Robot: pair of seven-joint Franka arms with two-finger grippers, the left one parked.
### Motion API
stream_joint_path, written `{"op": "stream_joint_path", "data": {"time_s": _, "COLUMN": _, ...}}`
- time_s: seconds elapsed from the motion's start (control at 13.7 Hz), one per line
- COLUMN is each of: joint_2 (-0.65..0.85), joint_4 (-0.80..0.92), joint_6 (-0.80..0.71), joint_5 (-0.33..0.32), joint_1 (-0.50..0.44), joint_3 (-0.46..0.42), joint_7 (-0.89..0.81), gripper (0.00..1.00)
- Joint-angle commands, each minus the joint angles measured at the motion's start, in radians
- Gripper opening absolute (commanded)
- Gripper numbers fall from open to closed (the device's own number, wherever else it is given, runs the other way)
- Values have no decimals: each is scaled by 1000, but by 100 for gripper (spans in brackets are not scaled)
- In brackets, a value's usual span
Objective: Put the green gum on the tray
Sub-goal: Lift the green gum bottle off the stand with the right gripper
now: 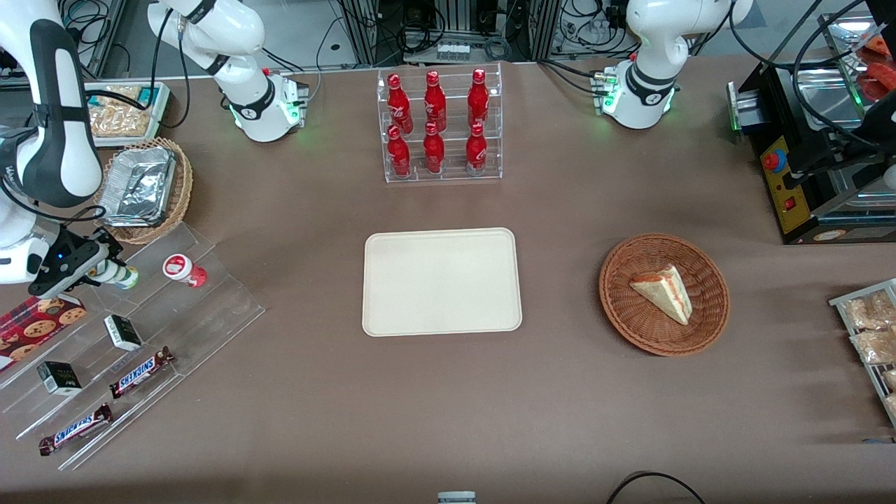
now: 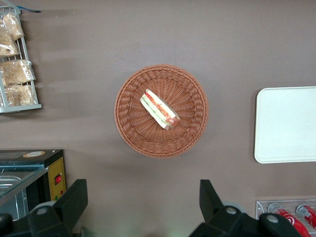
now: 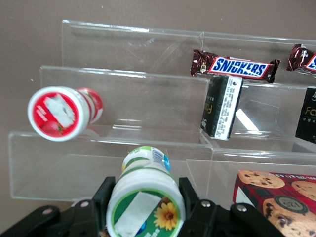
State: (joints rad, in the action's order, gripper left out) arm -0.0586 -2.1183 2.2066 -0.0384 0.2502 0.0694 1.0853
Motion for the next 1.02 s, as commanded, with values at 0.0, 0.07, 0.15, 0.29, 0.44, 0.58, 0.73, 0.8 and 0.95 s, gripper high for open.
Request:
{"op": "stream_joint_path", "data": {"time_s": 0.0, "joint_2": 36, "joint_4": 32, "joint_6": -76, "joint_5": 17, "joint_1": -46, "joint_3": -3, "joint_7": -70, "gripper": 0}}
{"op": "stream_joint_path", "data": {"time_s": 0.07, "joint_2": 36, "joint_4": 50, "joint_6": -94, "joint_5": 17, "joint_1": -64, "joint_3": -3, "joint_7": -102, "gripper": 0}}
{"op": "stream_joint_path", "data": {"time_s": 0.15, "joint_2": 36, "joint_4": 64, "joint_6": -117, "joint_5": 17, "joint_1": -92, "joint_3": -3, "joint_7": -148, "gripper": 0}}
{"op": "stream_joint_path", "data": {"time_s": 0.29, "joint_2": 31, "joint_4": 86, "joint_6": -152, "joint_5": 15, "joint_1": -143, "joint_3": -3, "joint_7": -232, "gripper": 0}}
{"op": "stream_joint_path", "data": {"time_s": 0.44, "joint_2": 26, "joint_4": 101, "joint_6": -163, "joint_5": 14, "joint_1": -201, "joint_3": -3, "joint_7": -323, "gripper": 0}}
{"op": "stream_joint_path", "data": {"time_s": 0.58, "joint_2": 20, "joint_4": 109, "joint_6": -171, "joint_5": 11, "joint_1": -267, "joint_3": -3, "joint_7": -425, "gripper": 0}}
{"op": "stream_joint_path", "data": {"time_s": 0.73, "joint_2": 13, "joint_4": 110, "joint_6": -171, "joint_5": 8, "joint_1": -342, "joint_3": -3, "joint_7": -560, "gripper": 0}}
{"op": "stream_joint_path", "data": {"time_s": 0.8, "joint_2": 3, "joint_4": 118, "joint_6": -171, "joint_5": 9, "joint_1": -377, "joint_3": -3, "joint_7": -614, "gripper": 0}}
{"op": "stream_joint_path", "data": {"time_s": 0.95, "joint_2": -27, "joint_4": 136, "joint_6": -171, "joint_5": 17, "joint_1": -448, "joint_3": -3, "joint_7": -741, "gripper": 0}}
